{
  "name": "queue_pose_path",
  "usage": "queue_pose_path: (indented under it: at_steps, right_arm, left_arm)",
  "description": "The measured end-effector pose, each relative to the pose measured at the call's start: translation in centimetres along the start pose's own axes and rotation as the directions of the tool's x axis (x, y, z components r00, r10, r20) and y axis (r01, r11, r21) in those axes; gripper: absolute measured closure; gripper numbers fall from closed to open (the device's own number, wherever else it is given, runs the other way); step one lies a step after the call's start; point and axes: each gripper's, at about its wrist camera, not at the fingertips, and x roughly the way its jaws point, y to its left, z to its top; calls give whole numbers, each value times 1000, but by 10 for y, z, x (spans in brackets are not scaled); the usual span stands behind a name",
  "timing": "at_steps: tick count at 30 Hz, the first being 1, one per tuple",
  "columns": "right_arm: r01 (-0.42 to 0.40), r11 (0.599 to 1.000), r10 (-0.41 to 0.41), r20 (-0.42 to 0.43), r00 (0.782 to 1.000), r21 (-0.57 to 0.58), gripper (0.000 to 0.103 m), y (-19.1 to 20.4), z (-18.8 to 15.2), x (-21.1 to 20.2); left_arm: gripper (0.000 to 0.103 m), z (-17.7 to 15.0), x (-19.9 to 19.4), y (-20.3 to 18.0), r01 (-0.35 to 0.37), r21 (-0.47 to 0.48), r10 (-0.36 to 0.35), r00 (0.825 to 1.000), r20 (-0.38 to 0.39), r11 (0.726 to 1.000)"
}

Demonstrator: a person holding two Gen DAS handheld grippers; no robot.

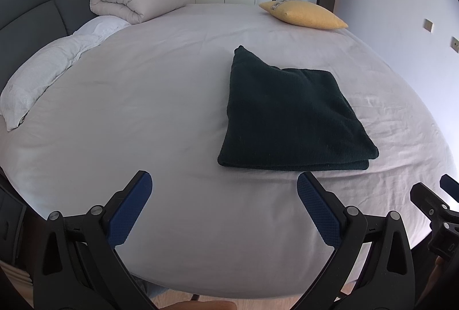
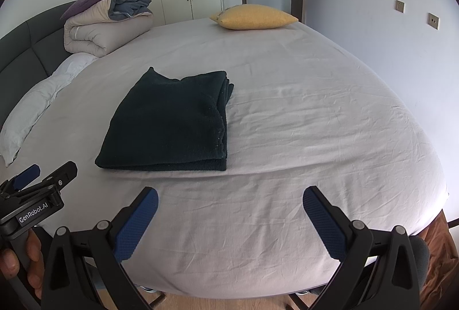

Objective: Fold small clothes

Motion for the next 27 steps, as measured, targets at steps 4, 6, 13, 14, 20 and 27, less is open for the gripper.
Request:
queue_pose_path:
  at_steps: [4, 6, 13, 14, 20, 27]
  right_arm:
    - [0, 1000, 0, 0, 1000, 0, 0, 0, 0, 0]
    - [-1, 1000, 1, -1, 1000, 0, 0, 1, -1, 0]
    - [-3, 1000, 3, -8, 1000, -3, 0, 2, -2, 4]
    - [-3, 1000, 3, -9, 1000, -4, 0, 2, -3, 3]
    - [-3, 1000, 3, -12, 1000, -5, 0, 3, -3, 4]
    - [-6, 1000, 5, -15, 1000, -7, 0, 4, -3, 4]
  left_arm:
    - [0, 0, 2, -1, 0, 1, 0, 1000, -3, 1000]
    - [0, -1, 2, -1, 2, 0, -2, 1000, -4, 1000]
    - [0, -1, 4, -2, 0, 2, 0, 1000, -9, 1000]
    - [0, -1, 4, -2, 0, 2, 0, 1000, -9, 1000]
    - [0, -2, 4, -2, -2, 2, 2, 1000, -9, 1000]
    - [0, -1, 5, 0, -1, 3, 1, 1000, -10, 1000]
